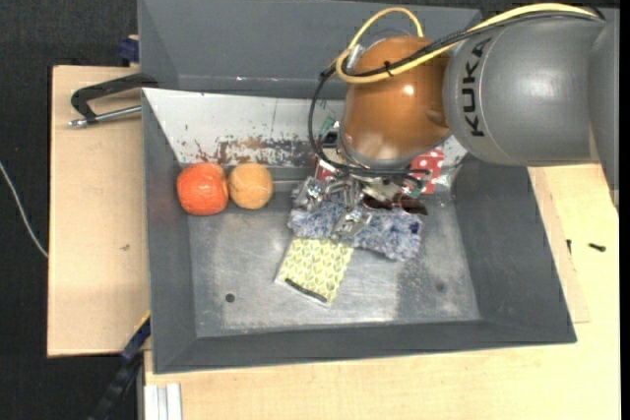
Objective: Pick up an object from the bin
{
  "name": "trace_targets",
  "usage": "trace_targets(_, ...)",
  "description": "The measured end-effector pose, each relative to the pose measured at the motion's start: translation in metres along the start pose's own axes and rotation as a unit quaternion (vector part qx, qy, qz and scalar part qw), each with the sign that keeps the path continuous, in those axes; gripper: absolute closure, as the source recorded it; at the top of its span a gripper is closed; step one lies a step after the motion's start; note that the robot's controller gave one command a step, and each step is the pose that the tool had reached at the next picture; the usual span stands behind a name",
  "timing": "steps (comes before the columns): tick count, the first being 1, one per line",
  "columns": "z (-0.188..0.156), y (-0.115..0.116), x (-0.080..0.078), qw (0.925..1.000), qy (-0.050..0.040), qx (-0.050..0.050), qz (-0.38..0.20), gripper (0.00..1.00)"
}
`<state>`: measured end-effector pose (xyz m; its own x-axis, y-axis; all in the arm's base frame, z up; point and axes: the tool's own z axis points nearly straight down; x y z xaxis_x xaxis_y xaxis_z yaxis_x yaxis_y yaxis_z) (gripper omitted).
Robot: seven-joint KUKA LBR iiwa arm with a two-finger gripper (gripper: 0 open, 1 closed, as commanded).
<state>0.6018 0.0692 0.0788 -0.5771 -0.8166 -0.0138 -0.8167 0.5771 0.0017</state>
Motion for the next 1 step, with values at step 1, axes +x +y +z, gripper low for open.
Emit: trace_targets(1, -0.0078, 0.0002, -0.0008, 1.0000, -0.0001, 0.001, -0.001, 1.00)
